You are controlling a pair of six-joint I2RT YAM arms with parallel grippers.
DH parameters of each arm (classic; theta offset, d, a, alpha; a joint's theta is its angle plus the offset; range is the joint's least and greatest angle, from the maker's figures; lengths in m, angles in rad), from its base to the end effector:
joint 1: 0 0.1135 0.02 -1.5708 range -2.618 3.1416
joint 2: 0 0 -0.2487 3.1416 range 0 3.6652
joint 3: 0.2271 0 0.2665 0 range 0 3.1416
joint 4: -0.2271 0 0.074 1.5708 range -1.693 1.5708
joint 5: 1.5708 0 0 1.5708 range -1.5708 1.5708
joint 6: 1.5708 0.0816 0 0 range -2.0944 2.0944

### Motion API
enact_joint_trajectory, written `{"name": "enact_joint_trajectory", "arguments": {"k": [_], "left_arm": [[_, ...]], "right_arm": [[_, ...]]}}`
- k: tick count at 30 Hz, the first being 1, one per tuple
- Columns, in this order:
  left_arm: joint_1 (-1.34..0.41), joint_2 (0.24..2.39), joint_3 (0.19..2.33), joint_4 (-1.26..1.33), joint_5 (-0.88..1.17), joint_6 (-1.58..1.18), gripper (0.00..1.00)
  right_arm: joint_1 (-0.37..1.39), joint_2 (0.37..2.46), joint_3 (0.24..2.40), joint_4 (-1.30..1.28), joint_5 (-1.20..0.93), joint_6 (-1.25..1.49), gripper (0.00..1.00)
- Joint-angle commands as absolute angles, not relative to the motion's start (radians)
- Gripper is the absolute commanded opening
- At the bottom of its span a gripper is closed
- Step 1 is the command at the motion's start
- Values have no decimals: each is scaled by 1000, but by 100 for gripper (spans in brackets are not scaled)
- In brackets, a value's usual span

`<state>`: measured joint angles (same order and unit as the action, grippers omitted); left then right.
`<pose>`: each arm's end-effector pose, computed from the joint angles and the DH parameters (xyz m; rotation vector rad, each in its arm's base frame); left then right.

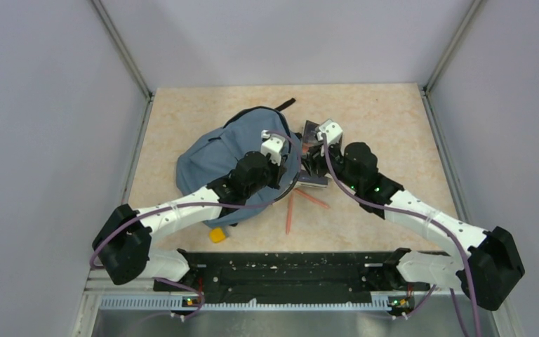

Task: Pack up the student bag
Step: Unzip the student bag at the center of the board.

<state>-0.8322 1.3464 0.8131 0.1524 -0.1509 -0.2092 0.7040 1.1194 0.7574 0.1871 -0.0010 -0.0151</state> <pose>0.2530 -0.2597 0.2181 0.5113 1.9191 -0.5377 0.2506 0.2129 0.2744 -0.6244 1.6591 0.5029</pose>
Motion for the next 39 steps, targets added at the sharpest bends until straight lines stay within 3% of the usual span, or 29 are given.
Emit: {"name": "enact_joint_trajectory", "arguments": {"k": [1, 4, 13, 20, 27, 39], "left_arm": [[-832, 1326, 795, 216, -171, -202, 0], [-831, 1316, 779, 223, -163, -204, 2], [-831, 1178, 731, 115, -235, -248, 41], [-829, 998, 659, 12, -359, -295, 62], [-810, 979, 720, -204, -398, -370, 71], [-746, 948, 721, -224, -337, -401, 75]], "right_arm": [[701, 1131, 806, 174, -109, -91, 48], [701, 1168, 840, 155, -109, -125, 48], [701, 1223, 888, 141, -184, -241, 53], [704, 1324, 1026, 22, -228, -319, 62], [743, 1500, 1235, -197, -169, -415, 63], [849, 1721, 1467, -462, 70, -515, 61]]}}
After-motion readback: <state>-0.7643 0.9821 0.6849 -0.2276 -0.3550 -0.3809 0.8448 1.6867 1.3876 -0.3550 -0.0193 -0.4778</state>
